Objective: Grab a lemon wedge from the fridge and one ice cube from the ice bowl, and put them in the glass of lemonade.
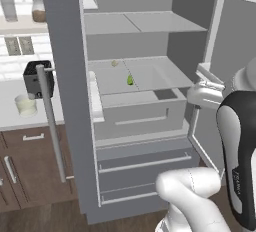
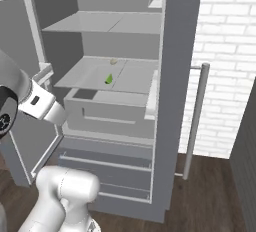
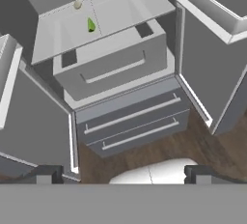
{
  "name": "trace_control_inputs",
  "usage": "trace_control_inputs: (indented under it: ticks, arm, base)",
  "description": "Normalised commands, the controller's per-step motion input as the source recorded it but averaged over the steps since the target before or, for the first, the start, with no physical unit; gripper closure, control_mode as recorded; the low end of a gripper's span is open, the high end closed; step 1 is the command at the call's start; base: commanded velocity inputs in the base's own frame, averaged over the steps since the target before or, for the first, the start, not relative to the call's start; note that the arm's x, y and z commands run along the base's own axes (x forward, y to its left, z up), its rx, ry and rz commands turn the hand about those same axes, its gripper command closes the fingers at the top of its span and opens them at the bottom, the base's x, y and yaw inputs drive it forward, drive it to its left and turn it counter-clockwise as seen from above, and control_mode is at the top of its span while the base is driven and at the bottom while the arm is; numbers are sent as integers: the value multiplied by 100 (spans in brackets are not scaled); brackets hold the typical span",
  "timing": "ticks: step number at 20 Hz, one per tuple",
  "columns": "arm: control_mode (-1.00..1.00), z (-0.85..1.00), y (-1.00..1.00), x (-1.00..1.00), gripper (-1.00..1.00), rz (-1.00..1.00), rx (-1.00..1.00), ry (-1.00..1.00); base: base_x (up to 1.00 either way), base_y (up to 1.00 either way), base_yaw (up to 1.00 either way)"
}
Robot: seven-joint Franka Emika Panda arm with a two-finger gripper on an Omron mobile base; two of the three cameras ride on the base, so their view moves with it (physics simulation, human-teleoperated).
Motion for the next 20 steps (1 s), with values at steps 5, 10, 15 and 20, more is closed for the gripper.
trace_control_inputs:
  ticks: [5,10,15,20]
  arm:
    - [100,0,0,0,-100,0,0,0]
    - [100,0,0,0,-100,0,0,0]
    - [100,0,0,0,-100,0,0,0]
    - [-100,-9,0,14,-100,0,-1,0]
  base:
    - [100,-4,0]
    - [63,-1,0]
    - [47,-1,0]
    - [0,0,0]
